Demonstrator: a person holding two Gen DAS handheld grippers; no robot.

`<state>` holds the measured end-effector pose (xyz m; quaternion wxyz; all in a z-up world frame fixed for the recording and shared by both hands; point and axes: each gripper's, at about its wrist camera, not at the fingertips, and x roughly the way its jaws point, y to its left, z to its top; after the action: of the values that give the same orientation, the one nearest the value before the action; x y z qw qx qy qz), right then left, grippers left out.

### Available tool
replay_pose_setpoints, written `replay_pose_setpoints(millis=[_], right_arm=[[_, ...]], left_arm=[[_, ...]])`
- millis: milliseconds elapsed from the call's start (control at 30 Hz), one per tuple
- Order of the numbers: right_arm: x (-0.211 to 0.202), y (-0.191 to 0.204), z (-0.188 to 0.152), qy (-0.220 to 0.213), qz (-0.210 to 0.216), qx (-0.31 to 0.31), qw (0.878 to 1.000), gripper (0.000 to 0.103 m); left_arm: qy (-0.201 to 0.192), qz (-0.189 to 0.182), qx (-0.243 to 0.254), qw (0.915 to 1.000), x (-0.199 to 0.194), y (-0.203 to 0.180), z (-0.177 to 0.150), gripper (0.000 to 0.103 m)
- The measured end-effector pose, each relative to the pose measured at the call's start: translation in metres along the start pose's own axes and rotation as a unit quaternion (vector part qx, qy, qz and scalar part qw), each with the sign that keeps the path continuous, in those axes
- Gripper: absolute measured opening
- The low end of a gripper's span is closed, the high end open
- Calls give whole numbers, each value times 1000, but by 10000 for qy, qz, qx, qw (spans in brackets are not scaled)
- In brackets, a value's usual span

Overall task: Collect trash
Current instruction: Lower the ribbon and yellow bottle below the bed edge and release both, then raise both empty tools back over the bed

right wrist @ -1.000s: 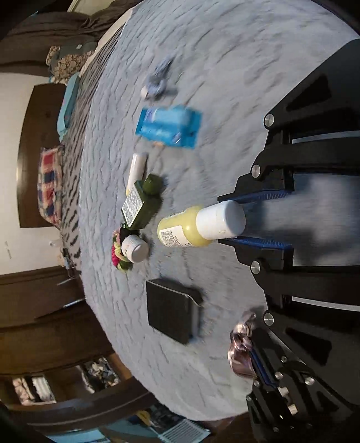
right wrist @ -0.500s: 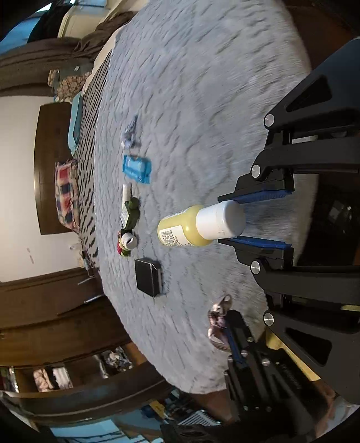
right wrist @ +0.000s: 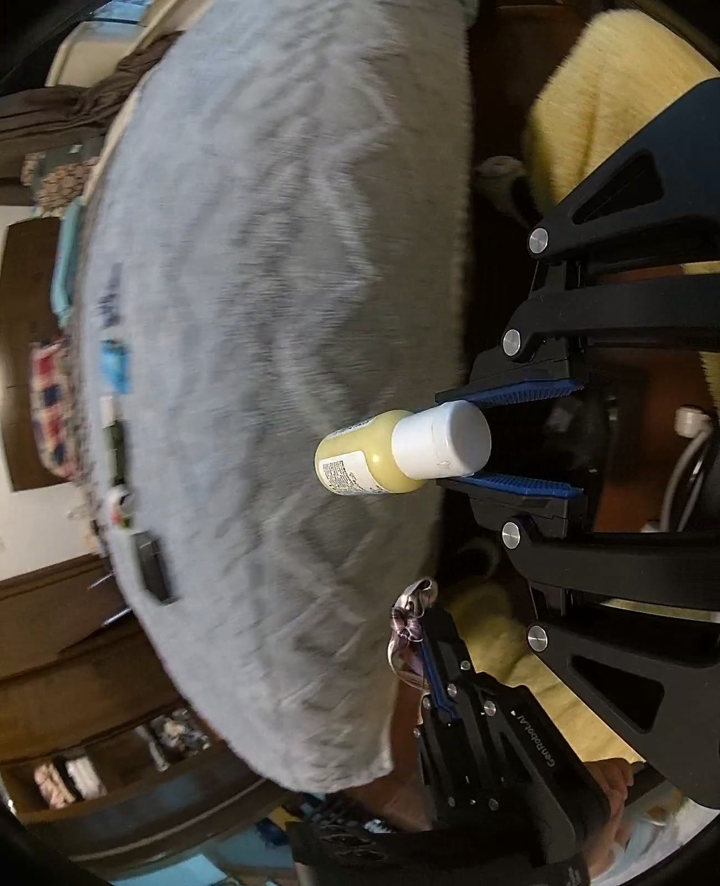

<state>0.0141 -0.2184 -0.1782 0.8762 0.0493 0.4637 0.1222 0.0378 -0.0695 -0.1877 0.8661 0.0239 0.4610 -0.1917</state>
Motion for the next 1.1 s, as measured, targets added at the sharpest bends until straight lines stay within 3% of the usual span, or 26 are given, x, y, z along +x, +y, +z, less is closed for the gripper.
replay_pose_setpoints(millis=[300, 567, 700, 767, 1033, 1100], right_arm=[[62, -6, -27, 924, -66, 128, 9956, 24], [86, -5, -29, 1164, -144, 174, 9929, 25], [93, -7, -24, 1165, -71, 266, 9928, 29], [94, -10, -21, 1146, -74, 294, 9929, 39], [73, -17, -6, 848, -214, 455, 9951, 58], [61, -19, 1, 621, -246, 473, 9966, 66]], left_arm=[[829, -108, -127, 9964, 60, 12, -26, 4], [1248, -188, -306, 9915, 84, 28, -38, 6], [1312, -177, -354, 9906, 89, 35, -39, 18], [1330, -195, -381, 9902, 91, 40, -38, 26], [1252, -166, -398, 9912, 82, 49, -27, 48], [1086, -82, -314, 9936, 69, 47, -21, 59]])
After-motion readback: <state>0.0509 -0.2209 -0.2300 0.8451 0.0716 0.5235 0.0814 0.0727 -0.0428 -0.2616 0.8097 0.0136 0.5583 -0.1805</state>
